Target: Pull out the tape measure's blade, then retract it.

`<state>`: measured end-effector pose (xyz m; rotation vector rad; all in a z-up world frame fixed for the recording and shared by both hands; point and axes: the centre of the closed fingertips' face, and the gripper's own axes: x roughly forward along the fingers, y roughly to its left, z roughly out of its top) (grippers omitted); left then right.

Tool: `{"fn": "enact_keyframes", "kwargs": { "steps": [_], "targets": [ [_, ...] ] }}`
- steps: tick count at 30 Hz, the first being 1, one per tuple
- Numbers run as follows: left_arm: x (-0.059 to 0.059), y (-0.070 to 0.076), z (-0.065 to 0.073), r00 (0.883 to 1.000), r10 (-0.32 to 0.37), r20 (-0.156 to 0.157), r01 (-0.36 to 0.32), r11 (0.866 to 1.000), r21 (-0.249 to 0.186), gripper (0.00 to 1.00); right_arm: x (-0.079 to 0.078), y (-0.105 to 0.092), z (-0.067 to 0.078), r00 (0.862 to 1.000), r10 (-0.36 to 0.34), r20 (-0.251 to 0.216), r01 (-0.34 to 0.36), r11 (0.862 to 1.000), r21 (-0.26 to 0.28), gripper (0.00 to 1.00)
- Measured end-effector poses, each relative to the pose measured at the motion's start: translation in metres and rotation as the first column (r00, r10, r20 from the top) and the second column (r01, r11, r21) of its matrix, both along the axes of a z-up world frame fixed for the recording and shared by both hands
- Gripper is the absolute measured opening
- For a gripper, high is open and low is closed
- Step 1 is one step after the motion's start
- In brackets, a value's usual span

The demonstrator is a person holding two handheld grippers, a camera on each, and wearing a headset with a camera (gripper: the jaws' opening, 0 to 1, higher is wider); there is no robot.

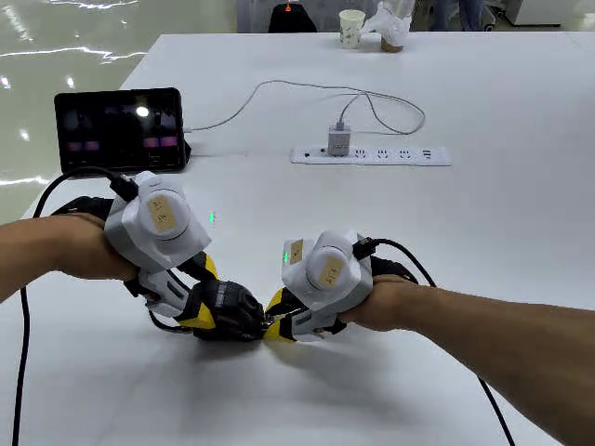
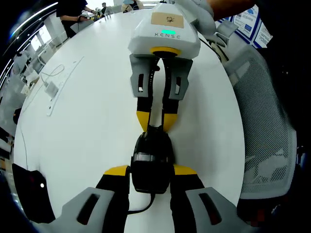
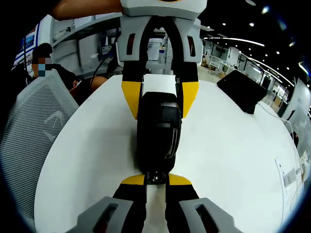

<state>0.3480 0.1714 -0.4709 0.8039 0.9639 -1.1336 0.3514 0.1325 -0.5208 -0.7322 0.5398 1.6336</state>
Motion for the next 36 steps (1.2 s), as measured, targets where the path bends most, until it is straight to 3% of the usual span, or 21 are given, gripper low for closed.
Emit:
{"fn": "enact_keyframes", "kwargs": {
  "steps": [19,36],
  "targets": [
    [0.0,0.0,0.0,1.0,-0.002,-0.008,0.002,1.0,0.003,0.25,0.0,-0.002,0.001,1.0,0.019,0.001,-0.019,1.0,-0.011,0.09],
    [0.002,0.0,-0.001,1.0,0.006,-0.014,-0.006,1.0,-0.001,0.25,0.003,-0.019,0.001,1.0,0.025,0.004,-0.025,0.999,-0.03,0.09]
  ]
}}
